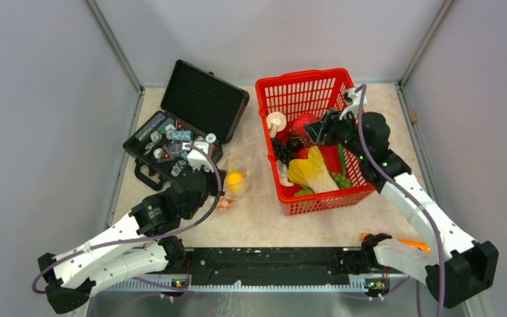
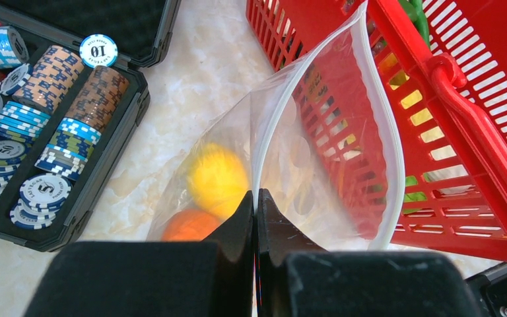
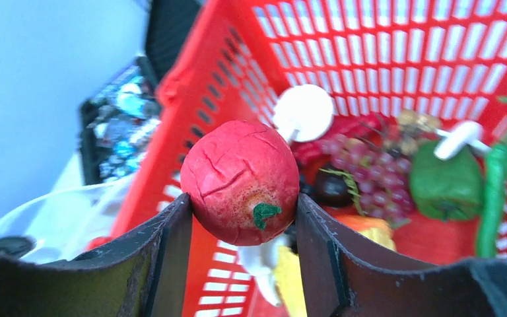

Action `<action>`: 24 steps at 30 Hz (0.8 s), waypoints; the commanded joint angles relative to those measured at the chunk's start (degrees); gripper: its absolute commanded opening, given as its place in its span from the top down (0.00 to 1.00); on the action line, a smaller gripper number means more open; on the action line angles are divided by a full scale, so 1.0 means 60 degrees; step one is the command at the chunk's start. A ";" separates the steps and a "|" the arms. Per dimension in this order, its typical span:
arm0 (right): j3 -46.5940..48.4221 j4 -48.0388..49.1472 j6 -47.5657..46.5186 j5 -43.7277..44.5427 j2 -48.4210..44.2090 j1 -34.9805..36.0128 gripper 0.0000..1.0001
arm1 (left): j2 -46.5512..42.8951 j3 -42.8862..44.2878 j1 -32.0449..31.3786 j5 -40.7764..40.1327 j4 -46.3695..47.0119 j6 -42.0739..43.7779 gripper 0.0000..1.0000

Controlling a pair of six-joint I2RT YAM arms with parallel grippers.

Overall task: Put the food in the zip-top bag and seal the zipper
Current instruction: Place the fake vegetable in the zipper food storage bag.

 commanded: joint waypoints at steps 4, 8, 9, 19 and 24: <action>-0.0020 0.1260 0.0712 -0.2932 -0.0612 0.0186 0.77 | 0.0009 0.0431 -0.0023 -0.0025 0.0497 0.0092 1.00; 0.0047 0.1433 0.0533 -0.3349 -0.0533 0.1055 0.77 | 0.0131 0.0410 -0.0018 0.0046 0.0553 0.0077 1.00; 0.0112 0.1365 0.0357 -0.3331 -0.0473 0.1338 0.77 | 0.0166 0.0414 -0.0020 0.0064 0.0551 0.0065 1.00; 0.0992 0.0578 -0.0946 -0.2025 0.0817 0.3754 0.76 | 0.0138 0.0458 -0.0018 -0.0022 0.0435 0.0068 1.00; 0.1411 0.0618 -0.1272 -0.1364 0.1438 0.4543 0.76 | 0.0095 0.0486 -0.0018 -0.0071 0.0341 0.0103 1.00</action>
